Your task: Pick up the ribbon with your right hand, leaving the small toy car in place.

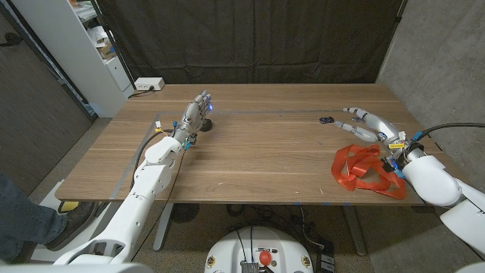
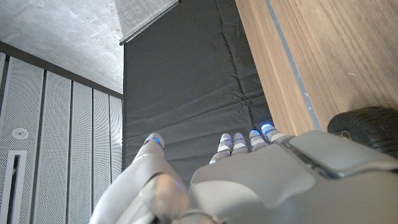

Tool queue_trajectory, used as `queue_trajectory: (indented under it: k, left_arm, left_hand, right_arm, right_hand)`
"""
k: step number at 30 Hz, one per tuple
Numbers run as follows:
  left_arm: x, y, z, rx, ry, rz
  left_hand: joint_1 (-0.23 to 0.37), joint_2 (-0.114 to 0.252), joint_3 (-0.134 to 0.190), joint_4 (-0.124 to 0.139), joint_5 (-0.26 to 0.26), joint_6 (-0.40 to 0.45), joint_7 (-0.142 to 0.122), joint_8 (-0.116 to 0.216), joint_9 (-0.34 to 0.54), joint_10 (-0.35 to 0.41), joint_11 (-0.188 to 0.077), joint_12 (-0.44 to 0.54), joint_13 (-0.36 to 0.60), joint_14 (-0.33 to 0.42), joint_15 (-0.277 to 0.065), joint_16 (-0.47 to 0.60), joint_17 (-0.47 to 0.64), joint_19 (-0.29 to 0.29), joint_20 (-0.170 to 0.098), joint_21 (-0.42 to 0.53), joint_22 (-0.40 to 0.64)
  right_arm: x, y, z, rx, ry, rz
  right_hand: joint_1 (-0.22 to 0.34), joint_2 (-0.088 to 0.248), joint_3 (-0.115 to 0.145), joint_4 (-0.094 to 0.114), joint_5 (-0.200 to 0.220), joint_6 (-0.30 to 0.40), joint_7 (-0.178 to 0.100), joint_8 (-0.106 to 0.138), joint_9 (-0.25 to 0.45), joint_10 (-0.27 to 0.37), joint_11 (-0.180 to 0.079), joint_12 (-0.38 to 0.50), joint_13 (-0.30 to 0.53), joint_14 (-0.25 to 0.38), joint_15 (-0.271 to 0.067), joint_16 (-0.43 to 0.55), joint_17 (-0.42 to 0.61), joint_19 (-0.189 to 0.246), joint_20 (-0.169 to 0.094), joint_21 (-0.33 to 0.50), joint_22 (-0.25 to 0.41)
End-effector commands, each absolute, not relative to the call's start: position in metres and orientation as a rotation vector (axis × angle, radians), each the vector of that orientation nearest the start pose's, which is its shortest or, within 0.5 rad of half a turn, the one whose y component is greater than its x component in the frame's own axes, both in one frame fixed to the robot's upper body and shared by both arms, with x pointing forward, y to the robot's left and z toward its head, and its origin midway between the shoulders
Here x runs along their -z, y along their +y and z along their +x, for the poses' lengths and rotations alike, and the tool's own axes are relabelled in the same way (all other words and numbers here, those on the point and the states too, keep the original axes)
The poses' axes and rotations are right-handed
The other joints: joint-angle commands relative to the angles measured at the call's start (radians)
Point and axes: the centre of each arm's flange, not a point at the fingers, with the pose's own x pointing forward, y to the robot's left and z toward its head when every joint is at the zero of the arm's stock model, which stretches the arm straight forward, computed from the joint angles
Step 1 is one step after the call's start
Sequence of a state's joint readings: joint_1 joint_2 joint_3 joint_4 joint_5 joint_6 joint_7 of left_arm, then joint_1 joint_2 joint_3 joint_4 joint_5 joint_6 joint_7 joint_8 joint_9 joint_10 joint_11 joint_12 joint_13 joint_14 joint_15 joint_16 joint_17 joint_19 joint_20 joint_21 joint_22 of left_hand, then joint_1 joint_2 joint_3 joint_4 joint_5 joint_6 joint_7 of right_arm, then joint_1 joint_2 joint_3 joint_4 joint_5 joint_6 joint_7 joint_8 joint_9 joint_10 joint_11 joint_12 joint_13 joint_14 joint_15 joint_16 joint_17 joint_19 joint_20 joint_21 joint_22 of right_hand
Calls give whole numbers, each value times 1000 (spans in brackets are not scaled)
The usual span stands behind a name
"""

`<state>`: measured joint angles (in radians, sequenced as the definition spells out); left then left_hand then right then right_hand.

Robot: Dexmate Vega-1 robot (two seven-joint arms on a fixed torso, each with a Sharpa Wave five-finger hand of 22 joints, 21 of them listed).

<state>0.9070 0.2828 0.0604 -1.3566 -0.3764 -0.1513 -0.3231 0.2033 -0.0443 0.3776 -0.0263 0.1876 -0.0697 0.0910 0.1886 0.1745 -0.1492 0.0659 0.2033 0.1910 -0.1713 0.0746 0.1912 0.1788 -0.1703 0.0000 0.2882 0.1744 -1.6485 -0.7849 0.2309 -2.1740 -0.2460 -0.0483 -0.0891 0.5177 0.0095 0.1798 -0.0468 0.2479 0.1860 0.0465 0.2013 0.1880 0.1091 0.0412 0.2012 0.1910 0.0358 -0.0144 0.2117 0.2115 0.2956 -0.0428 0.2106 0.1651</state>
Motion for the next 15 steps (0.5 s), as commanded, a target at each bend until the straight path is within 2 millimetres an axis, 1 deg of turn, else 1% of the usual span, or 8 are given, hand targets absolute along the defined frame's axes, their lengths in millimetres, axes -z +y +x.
queue_trajectory:
  k: [1, 15]
  left_arm:
    - [22, 277, 648, 337, -601, -1]
    - [26, 269, 650, 336, -598, 1]
  left_hand:
    - [2, 10, 2, -4, 0, 0, 7, -2, 4, -11, -2, 1, 1, -27, 3, -2, 4, -119, 9, -2, 3]
    - [1, 13, 1, -6, 0, 2, 7, -1, 4, -9, -2, 2, 1, -26, 4, -1, 4, -118, 11, -8, 3]
  right_arm:
    - [36, -358, 438, 155, -576, -1100]
    - [42, -364, 440, 159, -537, -1160]
  right_hand:
    - [0, 7, -2, -5, 6, 3, -5, 2, 6, 5, 2, -1, 1, 2, -4, -1, 2, 5, -18, -3, 4]
    - [1, 4, -3, -8, 8, 4, -8, 2, 6, 5, -1, -1, 1, 2, -8, -2, 1, 6, -20, -5, 4]
